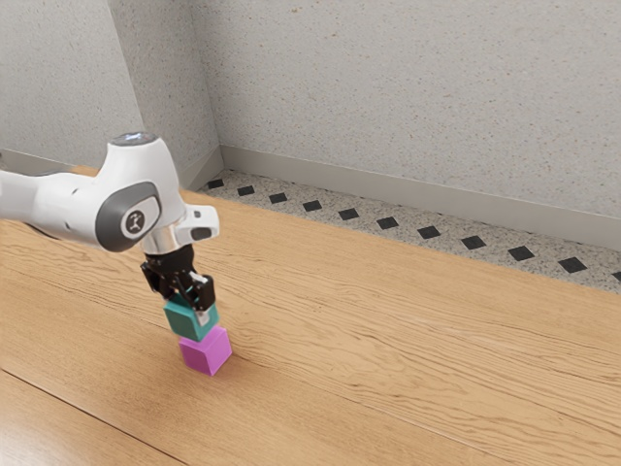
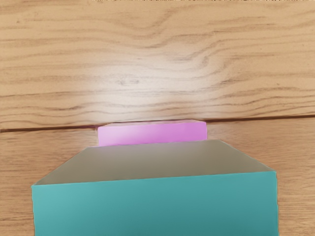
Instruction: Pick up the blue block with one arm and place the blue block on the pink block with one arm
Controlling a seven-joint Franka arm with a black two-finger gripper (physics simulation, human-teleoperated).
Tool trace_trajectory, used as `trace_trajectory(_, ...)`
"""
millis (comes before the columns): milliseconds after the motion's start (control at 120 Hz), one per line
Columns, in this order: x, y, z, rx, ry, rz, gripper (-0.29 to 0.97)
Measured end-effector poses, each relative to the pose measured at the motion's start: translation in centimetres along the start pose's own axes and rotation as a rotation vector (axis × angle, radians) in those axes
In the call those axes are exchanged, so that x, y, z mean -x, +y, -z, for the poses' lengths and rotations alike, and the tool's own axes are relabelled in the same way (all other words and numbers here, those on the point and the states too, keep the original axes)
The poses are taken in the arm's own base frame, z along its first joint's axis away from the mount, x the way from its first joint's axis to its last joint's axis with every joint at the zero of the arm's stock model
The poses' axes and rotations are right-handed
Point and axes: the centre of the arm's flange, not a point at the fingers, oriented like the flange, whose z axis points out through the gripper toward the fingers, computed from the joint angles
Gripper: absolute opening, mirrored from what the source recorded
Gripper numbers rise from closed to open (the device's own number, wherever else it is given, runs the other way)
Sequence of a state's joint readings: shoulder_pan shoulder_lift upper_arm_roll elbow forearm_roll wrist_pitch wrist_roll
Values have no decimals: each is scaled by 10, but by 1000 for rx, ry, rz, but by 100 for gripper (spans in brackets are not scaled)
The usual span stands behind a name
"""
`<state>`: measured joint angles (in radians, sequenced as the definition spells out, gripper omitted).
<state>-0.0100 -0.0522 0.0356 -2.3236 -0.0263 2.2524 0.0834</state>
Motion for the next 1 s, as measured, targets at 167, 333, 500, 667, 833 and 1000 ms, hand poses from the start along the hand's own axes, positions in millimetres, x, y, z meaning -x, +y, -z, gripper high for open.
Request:
trace_trajectory(167,-2,-1,2,0,6,-6,38)
trace_trajectory(333,-2,3,1,1,5,-20,39)
trace_trajectory(500,-3,3,0,3,9,-24,54)
trace_trajectory(667,-6,5,32,2,61,-36,61)
trace_trajectory(833,-8,11,64,5,77,-52,65)
trace_trajectory(1000,-5,10,64,8,52,-55,67)
